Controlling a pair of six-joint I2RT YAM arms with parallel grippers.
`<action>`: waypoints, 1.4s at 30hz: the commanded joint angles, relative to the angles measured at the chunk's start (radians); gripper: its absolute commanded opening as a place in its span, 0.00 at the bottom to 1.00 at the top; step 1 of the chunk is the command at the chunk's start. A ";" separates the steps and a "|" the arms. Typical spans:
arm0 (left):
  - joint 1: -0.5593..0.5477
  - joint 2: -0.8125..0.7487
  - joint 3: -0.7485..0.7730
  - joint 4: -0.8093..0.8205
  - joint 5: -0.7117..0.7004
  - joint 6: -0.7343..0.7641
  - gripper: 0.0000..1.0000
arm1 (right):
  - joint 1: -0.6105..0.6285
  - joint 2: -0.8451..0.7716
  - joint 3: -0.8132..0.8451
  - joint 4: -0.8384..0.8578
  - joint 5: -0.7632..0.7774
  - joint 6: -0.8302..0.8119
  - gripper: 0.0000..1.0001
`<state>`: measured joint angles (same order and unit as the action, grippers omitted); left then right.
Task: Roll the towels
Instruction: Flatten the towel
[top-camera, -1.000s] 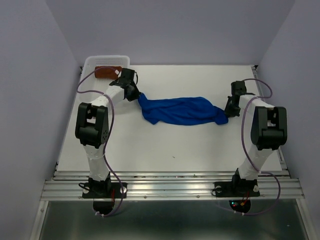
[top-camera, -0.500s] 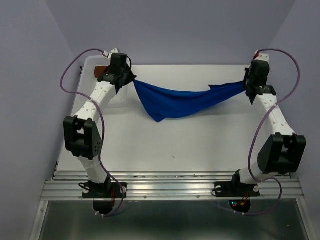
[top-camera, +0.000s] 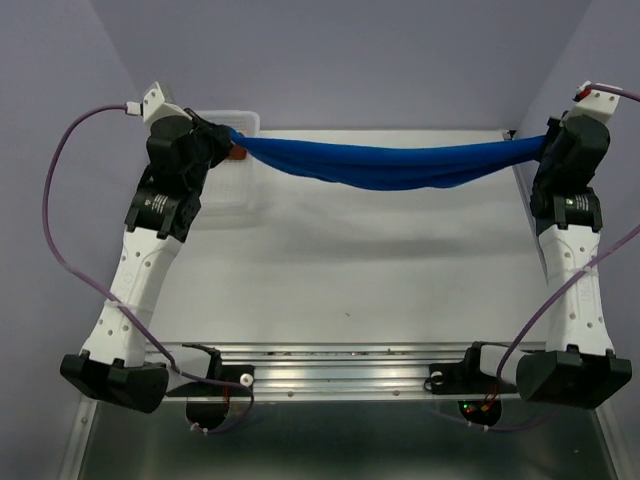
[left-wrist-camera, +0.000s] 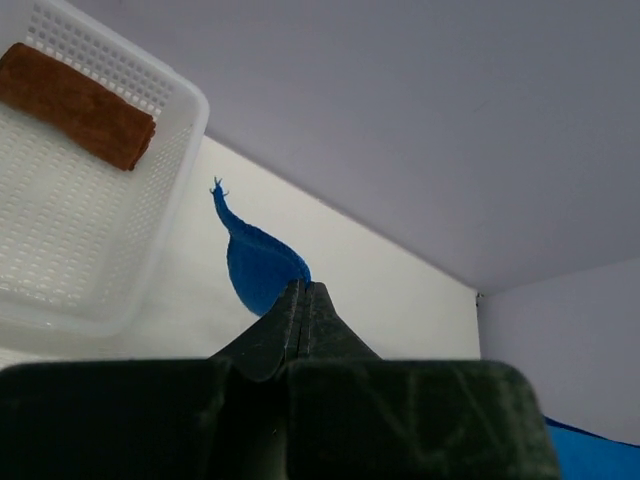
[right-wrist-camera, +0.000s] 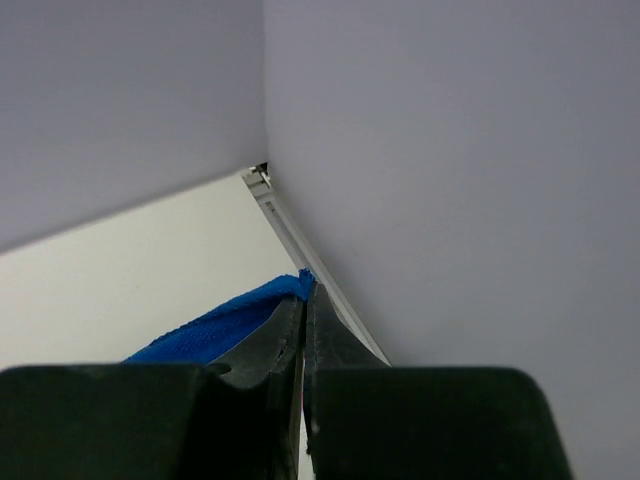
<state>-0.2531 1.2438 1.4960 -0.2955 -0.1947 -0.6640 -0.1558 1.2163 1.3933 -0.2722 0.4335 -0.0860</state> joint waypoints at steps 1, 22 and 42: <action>0.003 -0.073 -0.080 -0.002 0.056 -0.051 0.00 | -0.007 -0.089 0.021 -0.036 0.013 0.011 0.01; -0.112 0.988 0.720 -0.345 0.134 0.023 0.99 | -0.096 0.505 0.064 -0.118 -0.217 0.115 0.01; -0.224 0.246 -0.497 -0.052 0.179 -0.215 0.99 | -0.096 0.531 -0.057 -0.071 -0.239 0.236 0.02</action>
<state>-0.4725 1.5299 1.1725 -0.4412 -0.0490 -0.7887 -0.2428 1.7744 1.3388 -0.3878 0.2008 0.1265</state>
